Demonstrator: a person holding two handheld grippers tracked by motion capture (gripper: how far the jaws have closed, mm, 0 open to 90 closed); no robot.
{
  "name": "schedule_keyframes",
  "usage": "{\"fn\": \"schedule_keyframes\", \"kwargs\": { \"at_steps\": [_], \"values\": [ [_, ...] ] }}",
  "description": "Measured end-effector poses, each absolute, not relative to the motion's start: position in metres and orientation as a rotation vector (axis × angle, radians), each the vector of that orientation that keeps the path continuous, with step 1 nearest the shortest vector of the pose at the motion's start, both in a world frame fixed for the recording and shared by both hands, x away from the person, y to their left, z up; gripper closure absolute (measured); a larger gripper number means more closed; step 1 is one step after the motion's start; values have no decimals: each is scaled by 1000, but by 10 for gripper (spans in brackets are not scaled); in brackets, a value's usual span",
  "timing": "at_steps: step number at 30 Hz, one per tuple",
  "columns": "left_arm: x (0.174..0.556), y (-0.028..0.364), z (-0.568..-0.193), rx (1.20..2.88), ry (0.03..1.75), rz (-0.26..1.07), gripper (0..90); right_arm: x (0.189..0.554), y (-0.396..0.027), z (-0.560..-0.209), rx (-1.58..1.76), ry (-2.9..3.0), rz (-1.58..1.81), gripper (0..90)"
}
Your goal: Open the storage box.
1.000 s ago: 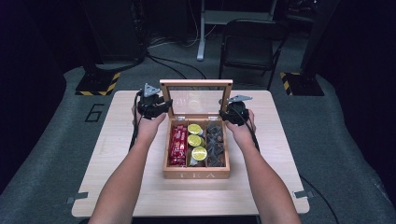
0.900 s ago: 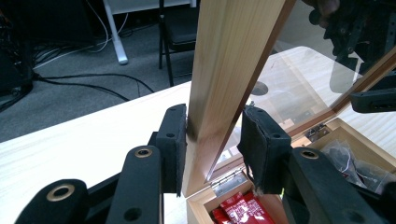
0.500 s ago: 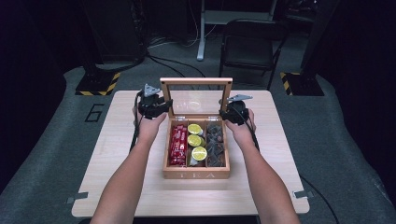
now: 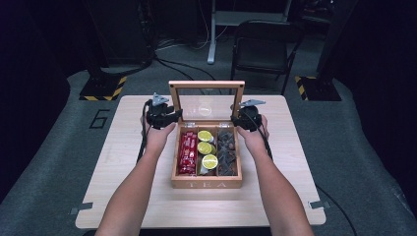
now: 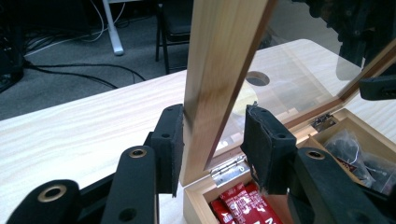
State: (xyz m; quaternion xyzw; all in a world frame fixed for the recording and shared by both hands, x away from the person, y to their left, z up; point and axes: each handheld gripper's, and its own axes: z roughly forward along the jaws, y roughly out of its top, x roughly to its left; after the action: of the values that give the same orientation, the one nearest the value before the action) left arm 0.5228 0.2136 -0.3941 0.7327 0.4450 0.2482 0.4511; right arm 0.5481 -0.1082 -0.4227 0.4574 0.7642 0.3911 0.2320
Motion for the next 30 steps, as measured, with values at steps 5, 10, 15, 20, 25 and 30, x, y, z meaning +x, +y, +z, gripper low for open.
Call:
{"fn": "schedule_keyframes", "kwargs": {
  "at_steps": [5,10,15,20,25,30],
  "values": [
    [522,212,-396,1812,1105,607,557,549,-108,-423,1264,2087,1082,643],
    [521,212,-399,1817,1104,603,558,551,-108,-423,1263,2097,1075,644],
    [522,212,-400,1826,1103,604,557,552,-109,-422,1262,2105,1070,644],
    [521,212,-401,1836,1101,607,552,552,-108,-423,1271,2090,1075,645],
    [519,213,-402,1838,1103,607,548,553,-107,-423,1287,2084,1078,645],
    [518,218,-401,1820,1107,619,545,553,-106,-423,1309,2068,1080,645]
  ]
}}
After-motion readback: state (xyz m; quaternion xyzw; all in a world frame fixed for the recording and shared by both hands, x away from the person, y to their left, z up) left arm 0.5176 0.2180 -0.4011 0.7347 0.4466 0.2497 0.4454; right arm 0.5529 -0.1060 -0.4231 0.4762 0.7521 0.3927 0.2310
